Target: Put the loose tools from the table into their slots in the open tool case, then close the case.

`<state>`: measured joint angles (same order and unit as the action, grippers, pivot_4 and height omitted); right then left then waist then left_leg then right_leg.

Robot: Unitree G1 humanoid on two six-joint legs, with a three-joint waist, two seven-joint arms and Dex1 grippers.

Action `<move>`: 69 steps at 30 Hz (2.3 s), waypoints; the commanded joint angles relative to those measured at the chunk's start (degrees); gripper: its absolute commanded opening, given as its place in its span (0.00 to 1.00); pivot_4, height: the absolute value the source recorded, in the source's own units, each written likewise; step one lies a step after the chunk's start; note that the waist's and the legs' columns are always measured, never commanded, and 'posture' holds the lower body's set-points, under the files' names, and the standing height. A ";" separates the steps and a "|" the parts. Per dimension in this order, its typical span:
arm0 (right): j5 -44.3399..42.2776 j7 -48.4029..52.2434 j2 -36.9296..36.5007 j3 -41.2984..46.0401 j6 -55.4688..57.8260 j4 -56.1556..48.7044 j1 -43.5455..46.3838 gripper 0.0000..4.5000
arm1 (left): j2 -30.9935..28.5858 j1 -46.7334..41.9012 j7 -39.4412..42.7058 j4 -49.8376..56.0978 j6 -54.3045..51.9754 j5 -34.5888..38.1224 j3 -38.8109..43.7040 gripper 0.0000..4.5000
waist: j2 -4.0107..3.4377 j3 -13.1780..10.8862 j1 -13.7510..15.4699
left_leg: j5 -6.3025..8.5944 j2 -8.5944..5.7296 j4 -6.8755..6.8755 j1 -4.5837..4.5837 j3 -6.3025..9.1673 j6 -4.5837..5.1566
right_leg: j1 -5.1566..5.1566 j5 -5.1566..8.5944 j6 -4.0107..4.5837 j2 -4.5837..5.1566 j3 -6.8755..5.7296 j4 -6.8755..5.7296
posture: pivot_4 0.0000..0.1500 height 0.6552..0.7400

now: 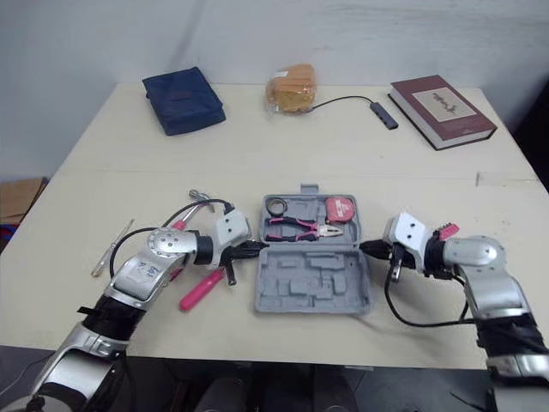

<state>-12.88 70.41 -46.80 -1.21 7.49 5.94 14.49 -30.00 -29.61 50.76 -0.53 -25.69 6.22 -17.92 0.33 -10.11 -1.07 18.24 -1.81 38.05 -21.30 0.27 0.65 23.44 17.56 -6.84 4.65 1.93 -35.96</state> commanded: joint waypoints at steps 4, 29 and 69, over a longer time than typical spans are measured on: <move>-2.17 -0.55 -0.43 1.15 1.96 -8.81 -5.19 0.00 | -1.93 2.30 5.09 4.84 0.79 0.96 -1.16 0.02 | 0.01 0.01 -0.19 | 0.03 0.00 0.01 0.05 -0.07 0.02 | 0.01 0.01 0.02 -0.01 0.02 0.04 | 1.00 1.00; -4.19 0.99 -7.09 12.03 -7.11 -3.29 -11.64 0.00 | -13.68 7.85 12.77 14.26 -4.35 8.69 9.62 0.02 | 0.05 0.00 -0.25 | 0.11 0.05 0.01 0.01 0.01 0.07 | 0.01 0.04 0.07 0.00 0.16 0.05 | 1.00 1.00; -24.33 -0.33 -4.20 28.58 -10.02 -2.59 -12.33 1.00 | -22.79 38.73 -3.04 -4.99 -4.64 24.30 58.76 0.99 | 0.06 0.00 -0.57 | 0.53 0.53 -0.87 1.12 0.04 0.04 | -0.73 0.37 0.75 -0.04 0.02 0.23 | 1.00 1.00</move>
<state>-33.84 70.24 -52.51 29.10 -4.34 9.64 1.39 -52.49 11.14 52.28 -10.54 -23.13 27.87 41.84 0.39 -10.10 -1.64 18.74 -1.26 37.21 -20.18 0.37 0.65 22.69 17.93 -6.08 4.58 1.92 -35.79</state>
